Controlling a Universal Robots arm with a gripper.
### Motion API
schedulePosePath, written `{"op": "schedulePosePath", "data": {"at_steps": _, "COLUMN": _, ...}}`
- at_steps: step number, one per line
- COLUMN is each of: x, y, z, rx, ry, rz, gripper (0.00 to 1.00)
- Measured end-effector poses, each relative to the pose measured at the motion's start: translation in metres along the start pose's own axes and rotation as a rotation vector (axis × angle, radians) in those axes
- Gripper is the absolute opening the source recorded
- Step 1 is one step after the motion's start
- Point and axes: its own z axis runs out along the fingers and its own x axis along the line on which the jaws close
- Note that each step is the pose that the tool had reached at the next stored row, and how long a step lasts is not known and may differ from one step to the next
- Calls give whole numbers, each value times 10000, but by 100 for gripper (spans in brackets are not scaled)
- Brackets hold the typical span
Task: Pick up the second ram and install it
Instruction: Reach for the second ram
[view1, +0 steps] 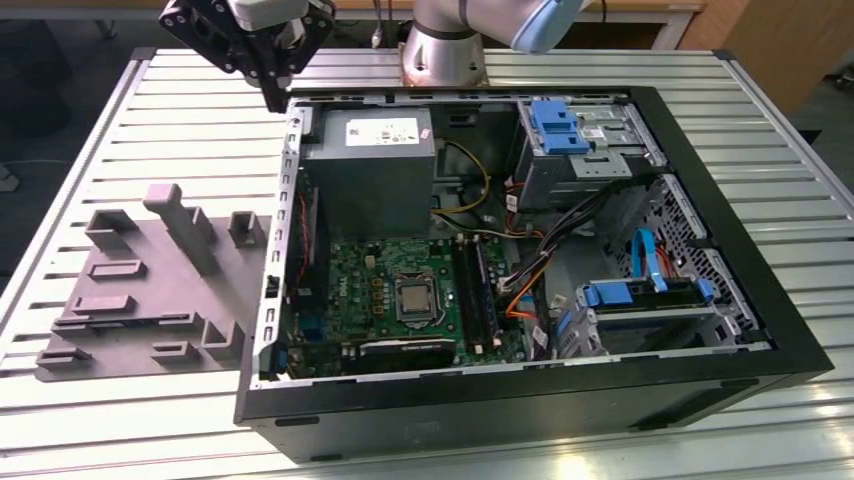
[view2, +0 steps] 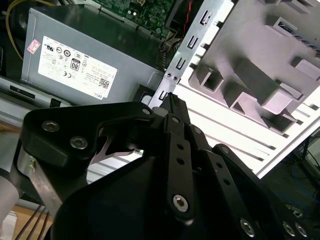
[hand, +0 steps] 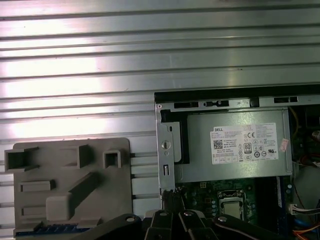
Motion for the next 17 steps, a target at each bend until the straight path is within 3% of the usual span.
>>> {"op": "schedulePosePath", "data": {"at_steps": 17, "x": 84, "y": -6, "z": -3, "rx": 1, "ry": 0, "rz": 0, "gripper": 11}}
